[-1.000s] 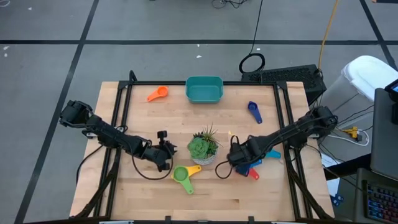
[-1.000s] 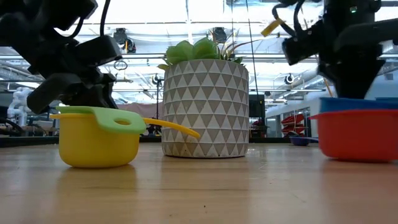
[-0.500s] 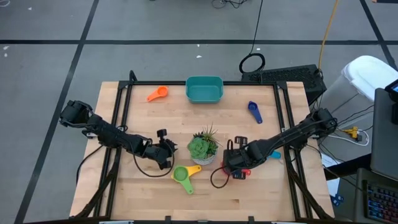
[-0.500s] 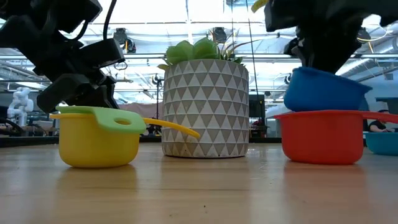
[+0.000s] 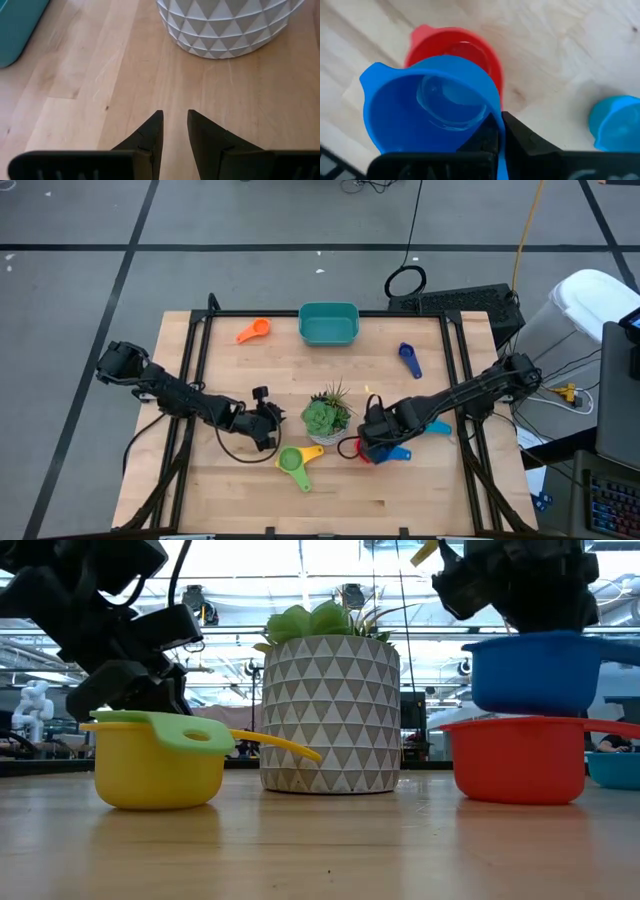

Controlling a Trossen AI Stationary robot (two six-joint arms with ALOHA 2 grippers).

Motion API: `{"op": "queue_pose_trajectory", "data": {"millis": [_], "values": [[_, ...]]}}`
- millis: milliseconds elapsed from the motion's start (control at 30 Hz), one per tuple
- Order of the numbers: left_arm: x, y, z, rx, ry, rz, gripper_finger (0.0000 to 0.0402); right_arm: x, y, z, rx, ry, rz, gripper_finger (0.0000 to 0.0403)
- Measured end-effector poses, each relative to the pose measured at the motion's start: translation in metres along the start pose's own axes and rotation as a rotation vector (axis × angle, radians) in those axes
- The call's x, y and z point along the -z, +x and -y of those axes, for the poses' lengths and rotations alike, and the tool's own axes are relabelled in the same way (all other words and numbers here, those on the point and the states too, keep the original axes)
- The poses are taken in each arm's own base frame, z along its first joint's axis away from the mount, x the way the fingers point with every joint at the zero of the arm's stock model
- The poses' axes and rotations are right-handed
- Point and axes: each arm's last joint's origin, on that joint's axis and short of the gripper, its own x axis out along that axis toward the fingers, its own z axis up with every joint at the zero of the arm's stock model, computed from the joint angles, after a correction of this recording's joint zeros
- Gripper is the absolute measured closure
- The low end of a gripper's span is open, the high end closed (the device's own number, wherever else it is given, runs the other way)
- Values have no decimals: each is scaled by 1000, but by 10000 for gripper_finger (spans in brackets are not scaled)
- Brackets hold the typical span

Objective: Nest measuring cups in basket
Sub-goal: Stack the blue measuring cup on top the red measuring cup

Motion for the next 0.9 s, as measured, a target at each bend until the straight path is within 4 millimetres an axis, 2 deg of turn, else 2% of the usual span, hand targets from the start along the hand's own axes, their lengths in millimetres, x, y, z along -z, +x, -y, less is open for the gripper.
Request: {"op": "queue_pose_trajectory", "data": {"millis": [333, 600, 733, 900], "values": [[0, 0, 0, 0, 10, -2, 309, -2, 11, 0, -38, 42, 24, 403], [1, 0, 0, -1, 15, -8, 309, -2, 30, 5, -56, 59, 26, 401], [2, 0, 0, -4, 19, -20, 309, -1, 34, 7, -51, 48, 23, 379], [3, 0, -1, -5, 14, -24, 309, -2, 34, 7, -52, 35, 25, 326]]}}
